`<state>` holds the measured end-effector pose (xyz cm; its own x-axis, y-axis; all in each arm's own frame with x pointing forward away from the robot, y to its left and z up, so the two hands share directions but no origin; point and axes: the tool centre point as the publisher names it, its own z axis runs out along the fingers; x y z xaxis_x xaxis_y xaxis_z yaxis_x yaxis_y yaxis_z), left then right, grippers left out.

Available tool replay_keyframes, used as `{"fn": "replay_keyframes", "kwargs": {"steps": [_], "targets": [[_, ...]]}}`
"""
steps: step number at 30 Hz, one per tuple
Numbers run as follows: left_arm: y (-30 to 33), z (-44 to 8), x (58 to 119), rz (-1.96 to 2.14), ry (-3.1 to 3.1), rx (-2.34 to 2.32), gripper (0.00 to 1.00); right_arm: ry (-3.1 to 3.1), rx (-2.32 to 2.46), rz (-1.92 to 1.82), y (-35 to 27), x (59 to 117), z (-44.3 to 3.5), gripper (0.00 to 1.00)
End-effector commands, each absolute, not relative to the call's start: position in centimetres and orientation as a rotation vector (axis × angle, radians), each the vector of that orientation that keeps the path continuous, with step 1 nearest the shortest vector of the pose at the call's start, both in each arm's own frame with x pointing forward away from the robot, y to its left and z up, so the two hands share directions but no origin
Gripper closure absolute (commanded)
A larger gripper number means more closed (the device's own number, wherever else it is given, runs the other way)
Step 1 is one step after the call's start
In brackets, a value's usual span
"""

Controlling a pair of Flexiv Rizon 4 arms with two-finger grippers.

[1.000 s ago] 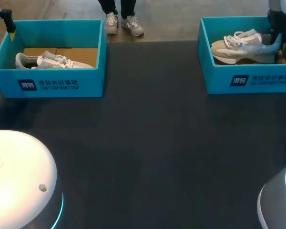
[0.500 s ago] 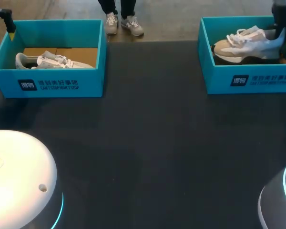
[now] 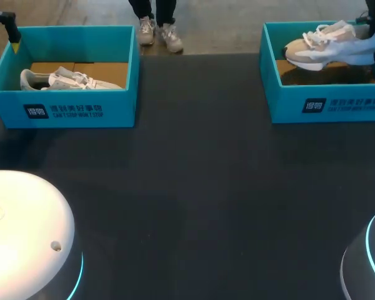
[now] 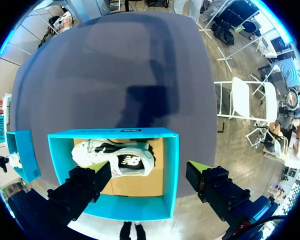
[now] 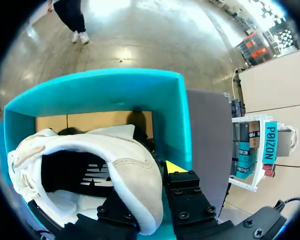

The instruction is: Take the shoe out of the shoebox, open the shoe tongue, remove and reinsert the insole, then place the shoe into the shoebox

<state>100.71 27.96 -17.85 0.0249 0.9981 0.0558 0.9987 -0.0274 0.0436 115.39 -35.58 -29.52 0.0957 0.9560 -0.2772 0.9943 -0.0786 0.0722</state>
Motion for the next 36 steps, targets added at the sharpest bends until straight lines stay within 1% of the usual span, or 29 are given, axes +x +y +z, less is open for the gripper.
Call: {"fn": "replay_keyframes", "kwargs": {"steps": [1,10,22,28,36], "targets": [[28.0,-17.8,100.6,-0.113,-2.185,-2.244,0.0,1.929,2.124,-0.205,-35.3,114.1,-26.6,1.0],[28.0,-17.8,100.6,-0.113,-2.185,-2.244,0.0,1.863,2.139,-0.172,-34.7,111.9,-20.7,1.0],[28.0,-17.8,100.6,-0.113,-2.185,-2.244,0.0,1.799,2.182,-0.149,-32.1,105.7,-14.9,1.0],[28.0,-17.8,100.6,-0.113,-2.185,-2.244,0.0,1.764,2.22,-0.128,-29.9,102.1,-13.1,1.0],[28.0,-17.8,100.6,-0.113,-2.185,-2.244,0.0,1.763,2.252,-0.094,-25.4,96.5,-12.8,1.0]]}}
